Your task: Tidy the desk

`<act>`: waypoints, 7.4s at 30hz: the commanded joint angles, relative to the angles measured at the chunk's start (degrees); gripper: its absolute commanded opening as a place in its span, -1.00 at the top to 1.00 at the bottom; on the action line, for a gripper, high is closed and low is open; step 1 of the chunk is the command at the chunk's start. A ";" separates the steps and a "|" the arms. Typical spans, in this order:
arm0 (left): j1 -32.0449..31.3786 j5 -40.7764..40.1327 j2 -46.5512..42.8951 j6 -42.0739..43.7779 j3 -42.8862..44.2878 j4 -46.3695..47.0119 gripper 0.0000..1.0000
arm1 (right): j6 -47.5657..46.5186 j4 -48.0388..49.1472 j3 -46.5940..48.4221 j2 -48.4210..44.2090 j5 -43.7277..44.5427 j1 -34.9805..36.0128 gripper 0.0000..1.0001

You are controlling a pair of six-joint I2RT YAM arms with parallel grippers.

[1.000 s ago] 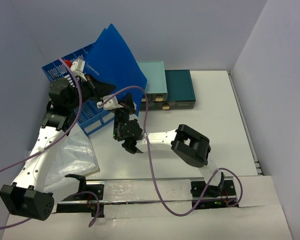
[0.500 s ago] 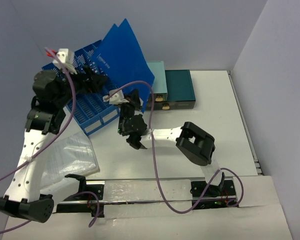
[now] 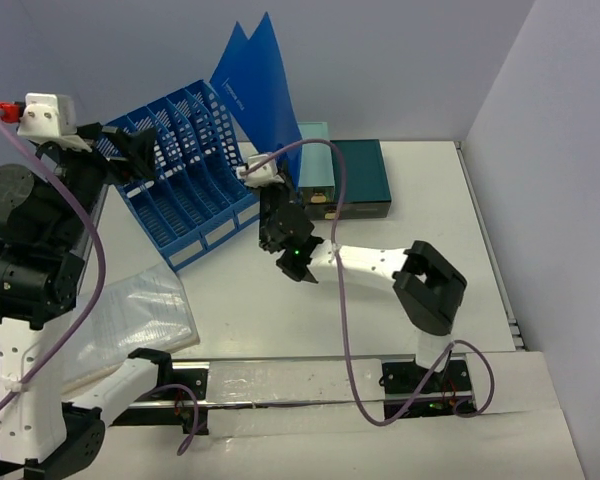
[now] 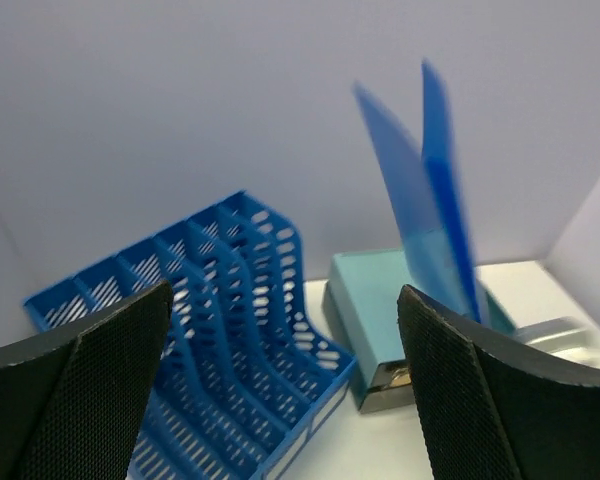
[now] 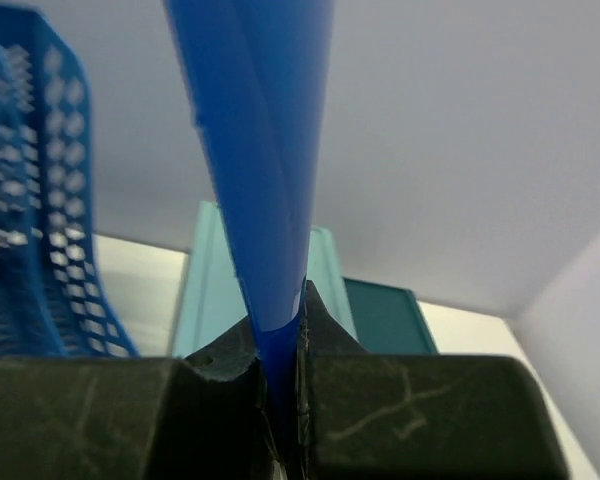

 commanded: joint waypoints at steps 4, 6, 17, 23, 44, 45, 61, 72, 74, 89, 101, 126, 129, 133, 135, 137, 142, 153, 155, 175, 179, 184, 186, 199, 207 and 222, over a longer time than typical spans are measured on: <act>0.00 -9.45 -0.86 4.51 -15.28 -0.41 -0.99 | 38.43 -22.68 4.56 -16.27 -39.54 -8.59 1.00; 0.17 -10.28 -1.30 5.05 -18.96 0.21 -0.98 | 40.71 -23.03 5.78 -16.14 -47.36 -10.56 1.00; 1.10 -12.79 -0.28 10.70 -29.25 3.40 -0.98 | 51.94 -20.30 12.95 -6.77 -63.06 -16.79 1.00; 1.89 -13.52 0.34 12.23 -31.28 2.79 -0.98 | 53.93 -18.80 18.98 -0.07 -61.26 -17.91 1.00; 2.46 -14.24 2.56 12.37 -32.25 4.53 -0.99 | 52.84 -19.00 24.53 2.07 -58.73 -17.97 1.00; 2.53 -14.31 2.43 12.30 -32.11 4.33 -0.98 | 52.98 -19.14 24.87 2.35 -58.52 -17.97 1.00; 2.89 -14.83 2.07 12.88 -33.13 4.39 -0.99 | 54.42 -22.11 31.17 10.12 -55.13 -17.53 1.00; 2.89 -14.59 2.24 12.74 -33.59 4.79 -0.98 | 51.19 -23.20 31.03 13.73 -53.96 -16.79 1.00; 2.89 -14.36 2.18 12.58 -33.66 4.78 -0.98 | 50.21 -22.62 29.79 14.21 -55.38 -16.74 1.00; 2.98 -13.88 2.07 12.64 -33.67 4.59 -0.98 | 44.92 -23.75 32.11 22.91 -53.74 -14.64 0.40; 2.98 -13.37 1.90 13.44 -34.36 4.73 -0.98 | 42.45 -23.81 29.04 17.33 -53.67 -14.72 -0.26; 2.98 -13.17 0.71 14.53 -34.91 3.66 -0.97 | 36.23 -46.73 60.92 27.82 -54.25 -15.33 0.21; 2.98 -13.35 0.48 14.67 -35.15 3.52 -0.96 | 36.31 -46.79 60.36 27.28 -54.29 -15.33 0.75; 2.98 -12.98 0.31 14.58 -35.21 3.33 -0.97 | 35.97 -44.12 57.32 25.65 -55.76 -15.20 1.00; 2.98 -12.73 0.29 14.58 -35.38 3.17 -0.97 | 35.14 -42.06 55.19 24.20 -56.60 -14.93 1.00; 2.98 -12.56 0.21 14.66 -35.94 3.17 -0.97 | 34.03 -40.47 53.85 22.29 -56.76 -14.14 1.00; 2.98 -12.11 -0.13 14.48 -36.41 3.25 -0.96 | 33.94 -30.70 46.45 17.68 -57.08 -13.04 1.00; 2.98 -11.86 0.04 15.02 -36.23 2.64 -0.96 | 38.75 -6.49 36.78 16.43 -53.05 -12.00 1.00; 2.98 -11.94 0.04 15.10 -36.31 2.64 -0.96 | 39.09 -5.90 37.96 17.61 -52.45 -11.99 1.00; 2.98 -12.05 -0.24 15.61 -36.85 2.29 -0.96 | 37.69 -2.02 28.75 21.87 -54.20 -12.85 1.00; 2.98 -11.94 -0.24 15.55 -37.02 2.38 -0.97 | 37.39 -1.60 26.17 22.32 -54.22 -13.11 1.00; 3.03 -11.71 -0.28 15.37 -37.11 2.38 -0.96 | 37.90 -2.04 25.37 23.22 -54.47 -13.69 1.00; 2.98 -11.59 -0.22 15.37 -37.11 2.38 -0.96 | 37.96 -3.37 27.39 24.29 -55.47 -13.82 1.00; 2.98 -10.90 -0.86 15.01 -37.59 2.22 -0.97 | 39.66 -9.57 23.77 18.64 -52.87 -13.77 -0.59; 3.06 -10.72 -5.40 15.75 -38.67 -1.27 -0.98 | 56.58 -35.28 10.72 -1.39 -39.06 -8.37 -0.73; 3.50 -9.41 -12.83 15.98 -43.80 -5.00 -0.98 | 71.61 -46.27 2.76 6.74 -57.50 11.73 -0.68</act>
